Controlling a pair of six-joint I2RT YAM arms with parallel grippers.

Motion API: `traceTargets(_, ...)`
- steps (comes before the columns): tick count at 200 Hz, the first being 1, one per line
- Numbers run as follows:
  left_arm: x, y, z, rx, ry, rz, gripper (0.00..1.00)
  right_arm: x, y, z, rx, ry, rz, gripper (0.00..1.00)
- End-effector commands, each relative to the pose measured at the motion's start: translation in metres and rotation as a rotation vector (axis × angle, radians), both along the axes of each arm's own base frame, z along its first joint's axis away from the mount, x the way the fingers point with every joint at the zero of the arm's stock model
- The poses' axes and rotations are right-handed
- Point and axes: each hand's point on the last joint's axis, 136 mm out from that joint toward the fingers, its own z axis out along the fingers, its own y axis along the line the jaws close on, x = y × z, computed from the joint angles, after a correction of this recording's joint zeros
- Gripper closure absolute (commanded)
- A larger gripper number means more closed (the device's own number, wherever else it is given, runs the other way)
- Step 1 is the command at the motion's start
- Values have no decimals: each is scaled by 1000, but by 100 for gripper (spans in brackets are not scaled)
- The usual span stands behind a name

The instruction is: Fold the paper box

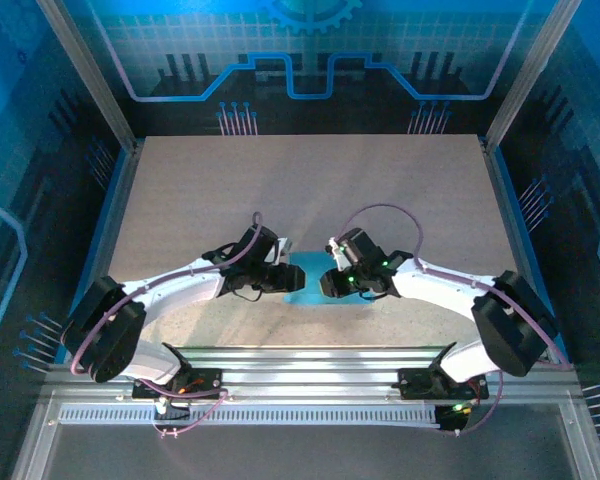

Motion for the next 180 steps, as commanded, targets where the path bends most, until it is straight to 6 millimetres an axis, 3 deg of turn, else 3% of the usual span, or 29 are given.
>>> traceTargets(1,1,2,5,29,10,10,50,-5,3,17,53,-6,11,68)
traceTargets(38,-2,4,1,47,25,8,49,-2,-12,36,93,-22,-29,61)
traceTargets(104,-1,-4,-3,20,52,1,47,-3,-78,24,52,24,-220,47)
traceTargets(180,2,-11,-1,-14,58,6,47,-10,-77,5,103,100,-224,46)
